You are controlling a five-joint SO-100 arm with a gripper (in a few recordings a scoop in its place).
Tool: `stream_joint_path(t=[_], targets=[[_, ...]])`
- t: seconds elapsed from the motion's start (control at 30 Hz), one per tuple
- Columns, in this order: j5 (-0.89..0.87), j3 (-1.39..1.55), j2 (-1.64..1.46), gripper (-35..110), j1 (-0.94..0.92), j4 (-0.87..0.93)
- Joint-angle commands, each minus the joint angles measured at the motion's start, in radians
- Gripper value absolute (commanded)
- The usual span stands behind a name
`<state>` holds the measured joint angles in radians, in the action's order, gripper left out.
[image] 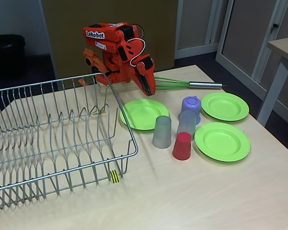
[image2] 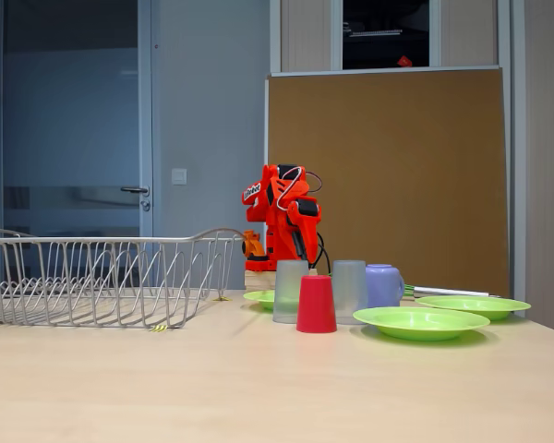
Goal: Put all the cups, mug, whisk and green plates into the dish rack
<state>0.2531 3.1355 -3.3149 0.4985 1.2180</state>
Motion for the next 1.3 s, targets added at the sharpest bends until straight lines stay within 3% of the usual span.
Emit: stream_joint_path(t=[0.0, 0.37, 0.57, 0.87, 1.17, 1.27], targets=[[0.009, 0.006, -0.015, 0, 0.018, -0.003], [0.005, -0.025, -0.018, 0, 0.023, 0.017], [0.144, -0.225, 0.023, 0, 0.017, 0.098], [0.146, -0.667, 0.581, 1, 0.018, 0.083], [0.114, -1.092, 1.114, 26, -0.026, 0.075], [-0.021, -1.23, 1.258, 21, -0.051, 0.067]])
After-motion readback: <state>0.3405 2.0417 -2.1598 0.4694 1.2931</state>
